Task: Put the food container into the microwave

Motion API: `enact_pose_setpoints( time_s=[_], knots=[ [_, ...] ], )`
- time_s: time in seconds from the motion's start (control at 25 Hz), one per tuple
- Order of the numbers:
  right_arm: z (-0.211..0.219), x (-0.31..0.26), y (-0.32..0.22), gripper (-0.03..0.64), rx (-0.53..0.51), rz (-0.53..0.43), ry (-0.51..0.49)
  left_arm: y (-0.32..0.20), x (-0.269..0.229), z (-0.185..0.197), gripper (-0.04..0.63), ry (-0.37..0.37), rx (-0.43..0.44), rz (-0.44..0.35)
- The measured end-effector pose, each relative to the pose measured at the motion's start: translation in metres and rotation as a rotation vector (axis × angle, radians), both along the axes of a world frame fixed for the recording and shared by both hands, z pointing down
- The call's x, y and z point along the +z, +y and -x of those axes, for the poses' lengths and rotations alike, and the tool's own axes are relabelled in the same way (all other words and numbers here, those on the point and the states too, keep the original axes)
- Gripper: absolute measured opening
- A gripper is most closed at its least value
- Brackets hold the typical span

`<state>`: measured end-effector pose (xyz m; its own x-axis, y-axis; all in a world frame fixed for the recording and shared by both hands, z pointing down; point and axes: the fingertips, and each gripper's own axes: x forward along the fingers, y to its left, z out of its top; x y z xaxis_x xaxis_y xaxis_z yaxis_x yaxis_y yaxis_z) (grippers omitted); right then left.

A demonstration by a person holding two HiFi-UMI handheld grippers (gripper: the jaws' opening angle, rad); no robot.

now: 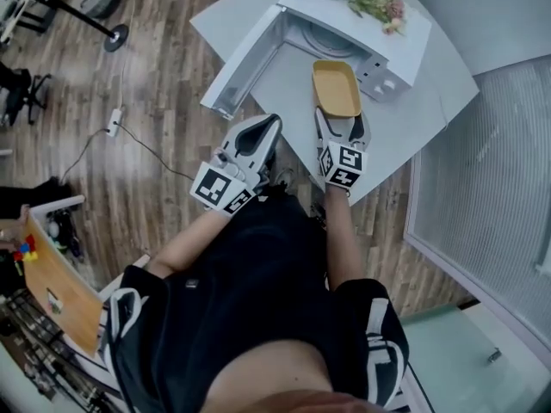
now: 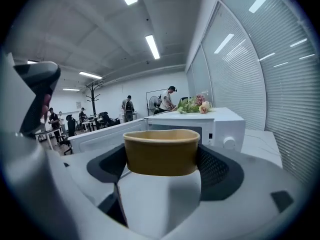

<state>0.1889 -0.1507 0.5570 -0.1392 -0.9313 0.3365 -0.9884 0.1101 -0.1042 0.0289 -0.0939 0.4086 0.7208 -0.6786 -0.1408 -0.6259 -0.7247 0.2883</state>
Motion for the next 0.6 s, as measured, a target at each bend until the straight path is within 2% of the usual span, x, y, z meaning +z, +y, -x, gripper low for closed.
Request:
enact_pose_setpoints(
  time_s=[0.32,0.6],
  knots=[
    [-0.021,0.079,-0.108,0.462,0.052,0.088,0.033,-0.072,0.012,-0.019,0.029,-0.003,0.014,-0.014],
    [-0.035,0.13,-0.188,0.462,0.118,0.164,0.031,-0.131,0.023,-0.03,0.029,-0.002,0.042,0.032]
  ],
)
